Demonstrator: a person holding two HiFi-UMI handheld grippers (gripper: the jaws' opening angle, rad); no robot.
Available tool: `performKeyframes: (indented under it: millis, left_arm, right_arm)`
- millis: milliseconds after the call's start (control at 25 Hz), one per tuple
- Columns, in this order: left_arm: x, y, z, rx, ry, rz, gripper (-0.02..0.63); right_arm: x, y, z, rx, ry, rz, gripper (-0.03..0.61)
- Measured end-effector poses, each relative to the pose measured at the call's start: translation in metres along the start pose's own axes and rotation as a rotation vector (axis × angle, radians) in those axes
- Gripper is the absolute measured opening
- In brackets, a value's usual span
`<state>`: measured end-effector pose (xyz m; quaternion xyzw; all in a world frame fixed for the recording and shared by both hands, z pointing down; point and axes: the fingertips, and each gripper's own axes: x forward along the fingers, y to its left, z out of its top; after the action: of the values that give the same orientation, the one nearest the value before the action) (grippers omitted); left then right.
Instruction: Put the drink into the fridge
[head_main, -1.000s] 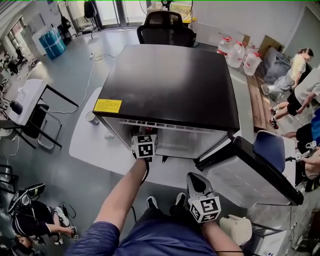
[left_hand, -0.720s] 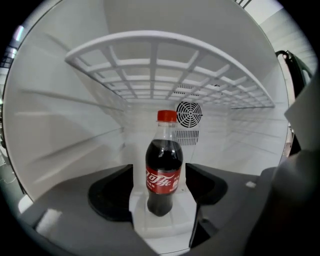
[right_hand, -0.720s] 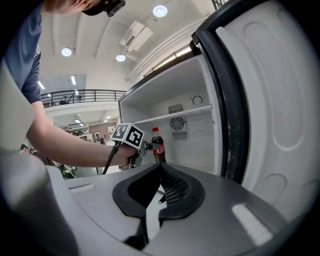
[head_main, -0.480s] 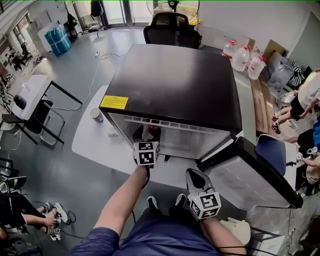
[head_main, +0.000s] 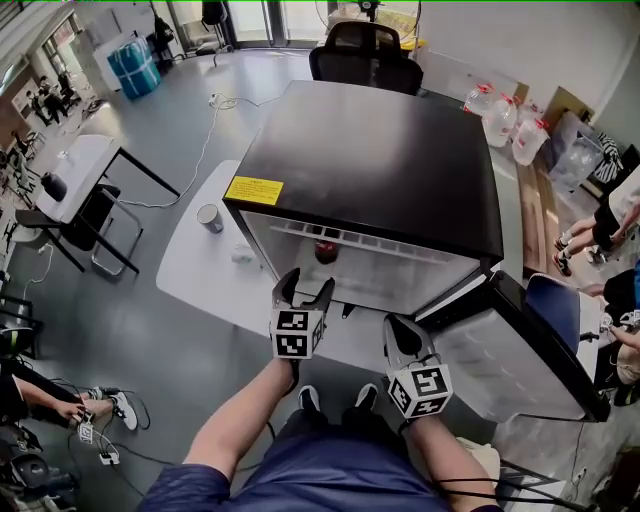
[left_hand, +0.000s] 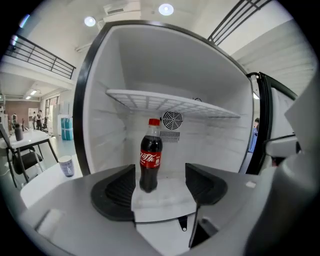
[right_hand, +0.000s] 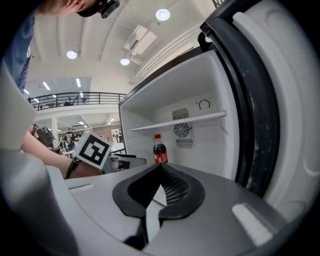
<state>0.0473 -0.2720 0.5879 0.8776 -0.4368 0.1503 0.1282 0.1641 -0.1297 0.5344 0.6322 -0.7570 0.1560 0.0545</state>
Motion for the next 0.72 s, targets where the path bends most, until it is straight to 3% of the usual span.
performKeyframes:
  millis: [400,720]
  left_arm:
    - [-0.052,-0.007,0.01,-0.025,-0.048,-0.04,0.318]
    - [-0.092,-0.022,0.036,-0.013,-0.136,-0.087,0.314]
  right_arm:
    - [0.016,0.01,0.022,-0.017,-0.036,0.021,0.006]
    - [0.028,0.019,0.041,-0.028,-0.083,0.037,0.006]
